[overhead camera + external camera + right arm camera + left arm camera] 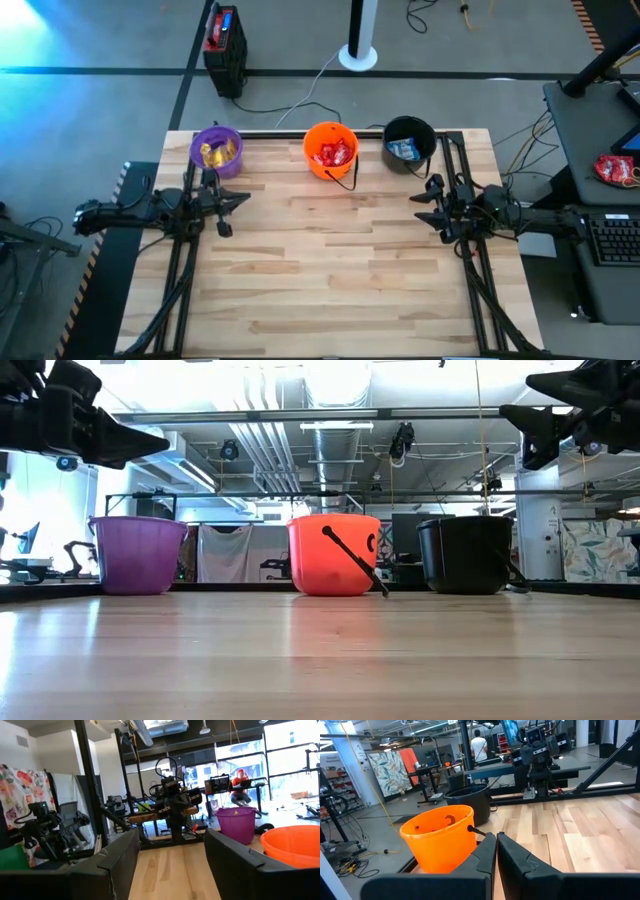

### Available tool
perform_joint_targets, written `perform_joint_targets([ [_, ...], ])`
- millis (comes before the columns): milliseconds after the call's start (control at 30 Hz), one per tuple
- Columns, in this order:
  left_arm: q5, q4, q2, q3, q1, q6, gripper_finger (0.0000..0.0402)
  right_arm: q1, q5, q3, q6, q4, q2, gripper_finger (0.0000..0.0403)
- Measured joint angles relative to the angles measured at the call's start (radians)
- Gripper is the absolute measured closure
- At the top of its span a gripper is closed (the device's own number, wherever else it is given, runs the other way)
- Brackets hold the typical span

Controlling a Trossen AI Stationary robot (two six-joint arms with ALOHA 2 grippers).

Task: Sort candy by brand, put in halloween buckets

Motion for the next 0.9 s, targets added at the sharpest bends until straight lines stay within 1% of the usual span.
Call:
perform_joint_targets([
  [900,0.000,0.000,0.015,0.000,0.000,0.000,0.0402,0.000,0.000,0.000,-0.001,0.000,0.000,0.0188],
])
